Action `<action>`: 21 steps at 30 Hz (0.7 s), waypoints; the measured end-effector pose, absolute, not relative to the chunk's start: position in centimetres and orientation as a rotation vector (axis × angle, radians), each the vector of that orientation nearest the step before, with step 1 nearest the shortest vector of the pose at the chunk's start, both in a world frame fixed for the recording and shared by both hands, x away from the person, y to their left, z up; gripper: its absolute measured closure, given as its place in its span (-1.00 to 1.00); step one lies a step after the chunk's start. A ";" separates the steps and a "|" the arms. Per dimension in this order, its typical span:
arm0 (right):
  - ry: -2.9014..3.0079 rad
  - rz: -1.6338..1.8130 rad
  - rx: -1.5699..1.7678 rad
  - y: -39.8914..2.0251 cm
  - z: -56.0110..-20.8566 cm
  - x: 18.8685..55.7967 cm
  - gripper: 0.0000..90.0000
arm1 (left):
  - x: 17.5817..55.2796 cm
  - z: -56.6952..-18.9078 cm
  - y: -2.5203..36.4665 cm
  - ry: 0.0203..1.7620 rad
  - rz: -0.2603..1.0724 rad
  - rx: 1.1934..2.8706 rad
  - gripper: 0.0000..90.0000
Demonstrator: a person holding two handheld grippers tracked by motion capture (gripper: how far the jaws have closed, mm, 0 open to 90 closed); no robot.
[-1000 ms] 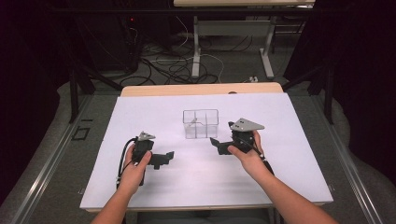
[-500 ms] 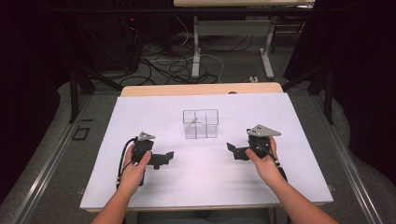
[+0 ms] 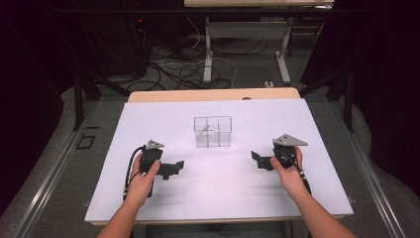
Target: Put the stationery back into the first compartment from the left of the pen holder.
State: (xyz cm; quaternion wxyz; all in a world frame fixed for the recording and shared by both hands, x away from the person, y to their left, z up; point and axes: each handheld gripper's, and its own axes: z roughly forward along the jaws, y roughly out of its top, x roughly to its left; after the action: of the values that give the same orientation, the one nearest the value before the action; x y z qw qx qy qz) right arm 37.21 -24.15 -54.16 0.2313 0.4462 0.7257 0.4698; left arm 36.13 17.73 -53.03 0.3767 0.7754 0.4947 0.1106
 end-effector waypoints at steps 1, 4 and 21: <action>1.991 1.293 1.224 -24.3 -54.2 37.3 -1.00 | 36.1 -53.0 17.8 1.265 0.284 1.982 -0.99; 1.983 1.276 1.236 -24.6 -54.3 37.3 -1.00 | 36.1 -53.0 17.8 1.267 0.285 1.981 -0.99; 1.946 1.242 1.304 -25.4 -54.8 37.4 -1.00 | 36.2 -53.1 17.7 1.259 0.286 1.992 -0.99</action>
State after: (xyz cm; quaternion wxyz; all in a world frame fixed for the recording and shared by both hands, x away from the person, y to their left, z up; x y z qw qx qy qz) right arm 37.37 -25.39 -54.83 0.2425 0.4769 0.7121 0.4546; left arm 36.25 17.69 -53.14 0.3745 0.7781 0.4918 0.1117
